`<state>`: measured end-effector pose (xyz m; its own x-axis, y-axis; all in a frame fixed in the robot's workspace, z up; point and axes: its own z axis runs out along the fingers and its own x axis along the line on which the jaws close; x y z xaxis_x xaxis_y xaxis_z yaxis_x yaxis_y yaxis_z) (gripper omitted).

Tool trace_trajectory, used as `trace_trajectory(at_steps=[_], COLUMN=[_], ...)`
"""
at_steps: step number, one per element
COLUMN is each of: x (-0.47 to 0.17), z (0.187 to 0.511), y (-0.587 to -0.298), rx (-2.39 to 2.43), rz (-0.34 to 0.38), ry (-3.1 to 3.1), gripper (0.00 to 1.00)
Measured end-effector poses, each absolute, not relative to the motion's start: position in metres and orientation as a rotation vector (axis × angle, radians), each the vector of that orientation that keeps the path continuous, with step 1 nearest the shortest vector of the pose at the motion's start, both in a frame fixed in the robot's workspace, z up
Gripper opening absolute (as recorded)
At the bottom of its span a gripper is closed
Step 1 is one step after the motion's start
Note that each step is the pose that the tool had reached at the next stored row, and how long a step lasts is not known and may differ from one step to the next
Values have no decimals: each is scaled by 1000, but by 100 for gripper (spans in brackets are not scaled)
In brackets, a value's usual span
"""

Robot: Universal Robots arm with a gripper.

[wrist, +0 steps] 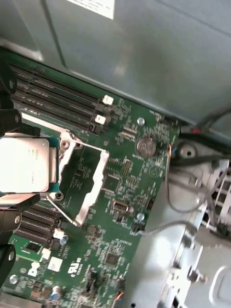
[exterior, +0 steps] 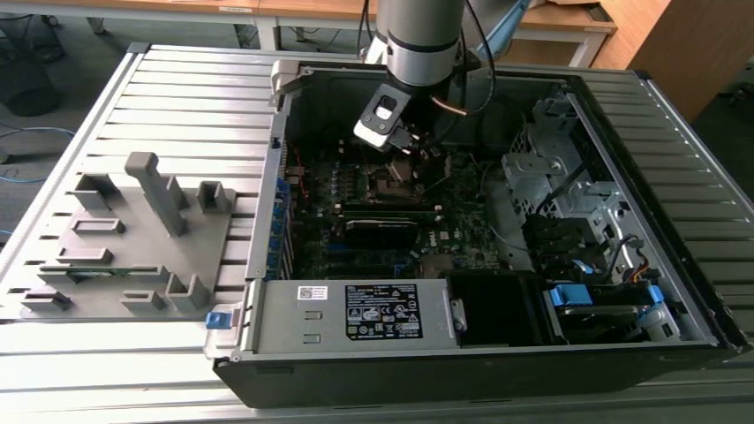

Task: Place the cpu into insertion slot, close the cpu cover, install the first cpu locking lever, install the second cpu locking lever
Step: 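Place the cpu into insertion slot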

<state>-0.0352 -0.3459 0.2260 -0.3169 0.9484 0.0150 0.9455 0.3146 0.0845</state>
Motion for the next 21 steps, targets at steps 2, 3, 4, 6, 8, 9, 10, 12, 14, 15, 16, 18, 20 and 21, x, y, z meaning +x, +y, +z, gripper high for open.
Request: trace_trajectory(at_steps=[2, 3, 4, 6, 8, 9, 10, 12, 14, 15, 16, 18, 20, 21], x=[-36, -36, -36, -36, -36, -36, -36, -36, -36, -36, -36, -36, -37, -38], z=[226, 226, 226, 225, 225, 225, 225, 224, 224, 224, 223, 223, 223, 222], y=[-346, -346, -346, -346, -346, -346, -346, -346, -346, -346, -346, -346, -346, -346], rx=[1843, 1857, 1874, 1913, 1954, 1974, 1996, 2036, 2076, 2096, 2115, 2154, 2165, 2166], rz=[119, 119, 119, 118, 117, 116, 115, 114, 113, 112, 112, 110, 110, 110], ry=[2494, 2483, 2470, 2438, 2403, 2386, 2367, 2331, 2294, 2275, 2256, 2217, 2206, 2206], gripper=[54, 54, 54, 54, 54, 54, 54, 54, 54, 54, 54, 54, 54, 54])
